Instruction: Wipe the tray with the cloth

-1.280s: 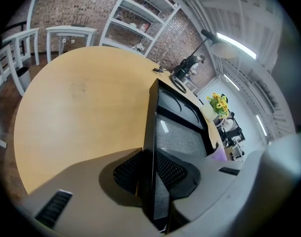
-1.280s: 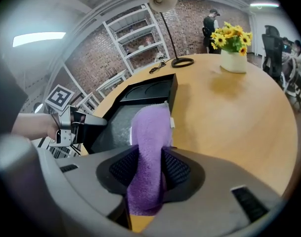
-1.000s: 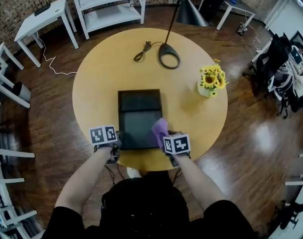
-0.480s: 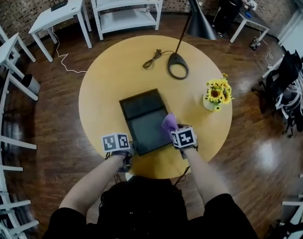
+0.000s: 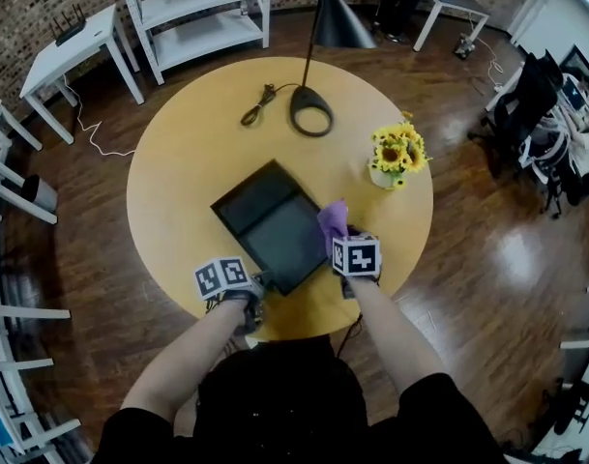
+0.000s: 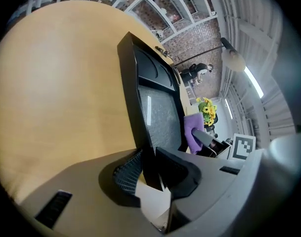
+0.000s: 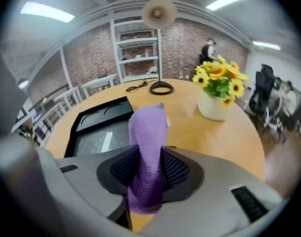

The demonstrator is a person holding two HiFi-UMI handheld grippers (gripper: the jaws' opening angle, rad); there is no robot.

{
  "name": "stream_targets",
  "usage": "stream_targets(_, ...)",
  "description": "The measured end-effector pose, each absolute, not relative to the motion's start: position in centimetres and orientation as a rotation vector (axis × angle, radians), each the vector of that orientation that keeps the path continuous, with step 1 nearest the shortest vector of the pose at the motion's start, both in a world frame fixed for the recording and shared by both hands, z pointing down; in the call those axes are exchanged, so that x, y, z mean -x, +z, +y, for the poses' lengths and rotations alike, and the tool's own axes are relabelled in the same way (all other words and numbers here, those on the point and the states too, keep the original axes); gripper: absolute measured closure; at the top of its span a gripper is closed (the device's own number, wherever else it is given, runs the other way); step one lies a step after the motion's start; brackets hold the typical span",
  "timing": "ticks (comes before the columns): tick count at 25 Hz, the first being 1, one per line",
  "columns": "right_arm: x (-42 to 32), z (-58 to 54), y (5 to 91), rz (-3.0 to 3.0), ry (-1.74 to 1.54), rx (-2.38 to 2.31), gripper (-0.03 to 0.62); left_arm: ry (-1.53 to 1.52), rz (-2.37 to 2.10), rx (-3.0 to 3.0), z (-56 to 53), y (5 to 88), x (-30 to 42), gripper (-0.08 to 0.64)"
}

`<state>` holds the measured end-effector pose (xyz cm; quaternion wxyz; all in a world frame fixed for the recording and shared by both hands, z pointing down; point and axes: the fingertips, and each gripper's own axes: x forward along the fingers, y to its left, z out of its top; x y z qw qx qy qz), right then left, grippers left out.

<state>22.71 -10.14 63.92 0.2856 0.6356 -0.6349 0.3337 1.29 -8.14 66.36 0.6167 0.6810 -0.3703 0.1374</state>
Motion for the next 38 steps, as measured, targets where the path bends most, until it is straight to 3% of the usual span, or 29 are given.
stream_targets(9,-21.5,-5.5,64.5,-1.504,1.210,-2.035,0.446,0.449,-0.886,-1.798,-9.2,63.4,0.6,0.459)
stream_targets(11,-21.6,-5.5,65.0,-1.497,1.198,-2.026,0.440,0.529,-0.951,-1.958,-11.9,61.7,2.2,0.407)
stream_targets(16,-22.1,-5.5,65.8,-1.532,1.287,-1.984,0.417,0.687,-1.142,-2.281,-22.6,57.7,4.0,0.382)
stream_targets(22,-21.6,-5.6,66.0,-1.582,1.357,-1.910,0.416,1.017,-1.025,-2.402,-28.5,60.6,1.8,0.362)
stream_targets(32,-23.8,-9.7,66.5,-1.656,1.342,-1.690,0.420,1.053,-0.940,-2.311,-23.6,63.3,3.1,0.397)
stream_targets(38,-23.7,-16.4,66.5,-1.699,1.147,-1.560,0.430,0.929,-0.866,-2.094,-16.6,64.1,6.0,0.418)
